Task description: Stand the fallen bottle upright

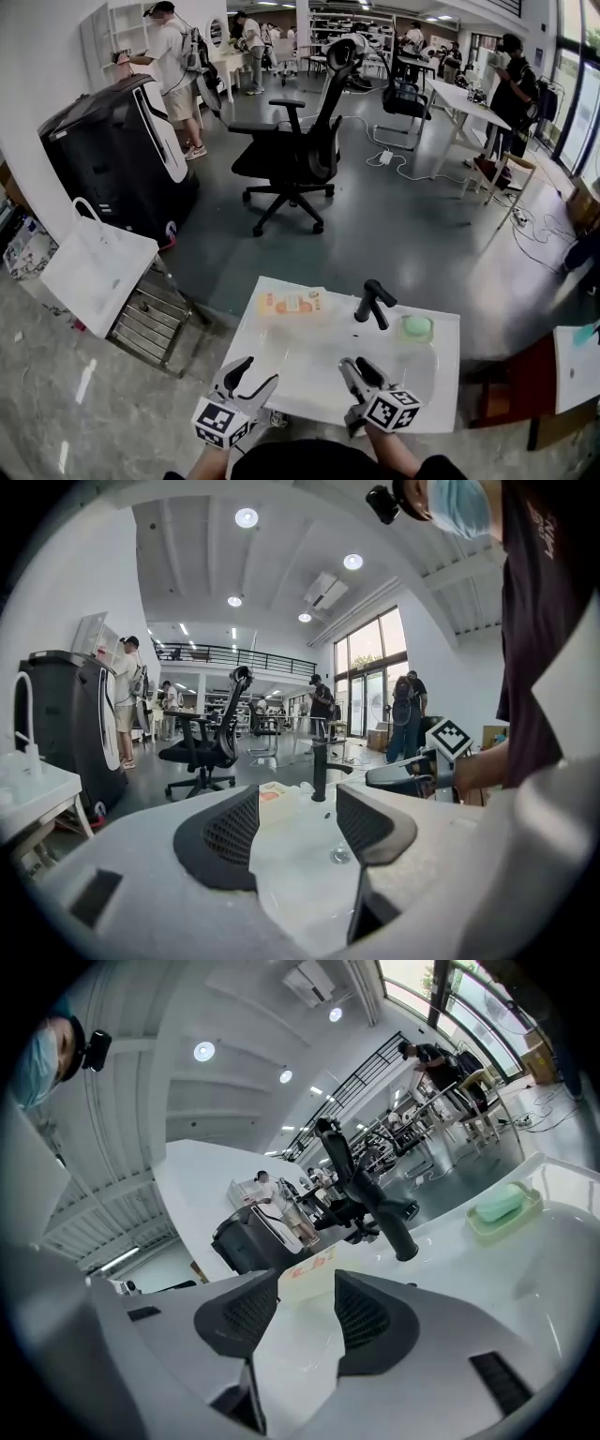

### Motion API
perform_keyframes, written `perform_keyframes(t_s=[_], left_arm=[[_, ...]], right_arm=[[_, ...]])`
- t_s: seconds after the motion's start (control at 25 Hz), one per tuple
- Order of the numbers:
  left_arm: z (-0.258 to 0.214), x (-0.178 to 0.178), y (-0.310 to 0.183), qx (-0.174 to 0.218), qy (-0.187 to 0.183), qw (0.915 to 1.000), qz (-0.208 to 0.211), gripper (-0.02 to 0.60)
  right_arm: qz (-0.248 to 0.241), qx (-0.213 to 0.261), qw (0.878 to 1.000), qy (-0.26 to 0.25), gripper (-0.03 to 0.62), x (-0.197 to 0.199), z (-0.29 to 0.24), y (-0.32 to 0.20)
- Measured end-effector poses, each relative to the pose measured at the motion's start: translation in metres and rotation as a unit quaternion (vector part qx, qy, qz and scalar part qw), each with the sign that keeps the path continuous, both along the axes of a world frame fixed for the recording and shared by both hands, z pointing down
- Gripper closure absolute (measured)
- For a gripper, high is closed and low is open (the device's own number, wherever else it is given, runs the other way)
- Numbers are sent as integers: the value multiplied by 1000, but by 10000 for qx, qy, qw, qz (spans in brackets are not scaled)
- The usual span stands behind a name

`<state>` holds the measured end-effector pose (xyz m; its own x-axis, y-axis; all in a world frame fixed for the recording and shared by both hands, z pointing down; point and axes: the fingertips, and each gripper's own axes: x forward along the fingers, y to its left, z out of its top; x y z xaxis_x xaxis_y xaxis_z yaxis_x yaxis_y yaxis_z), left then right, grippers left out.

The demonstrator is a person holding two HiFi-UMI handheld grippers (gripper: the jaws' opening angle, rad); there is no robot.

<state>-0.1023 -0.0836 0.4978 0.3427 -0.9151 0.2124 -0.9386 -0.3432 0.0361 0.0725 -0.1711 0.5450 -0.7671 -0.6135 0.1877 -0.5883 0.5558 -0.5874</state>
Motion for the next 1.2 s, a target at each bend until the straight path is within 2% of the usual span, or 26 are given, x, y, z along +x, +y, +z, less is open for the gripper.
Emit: perform_keyframes(t_s=[0.4,0.72,1.04,1.2], left_arm=[[21,-36,-59,-269,-290,9973,618,328],[44,-60,-89,-551,-474,9921,1023,328],[67,-71,-113,-757,-1192,9792,1454,328],[79,-73,-125,-829,-1675,9690,1618,328]], right_arm=[[793,-368,9953,-406,419,-24,20,-44],[1439,-847,9824,-840,425,-41,49,-80],[1964,-1232,9621,-1438,431,-47,66,-114],[2480,-1483,9324,-2172,446,-42,73,-131]])
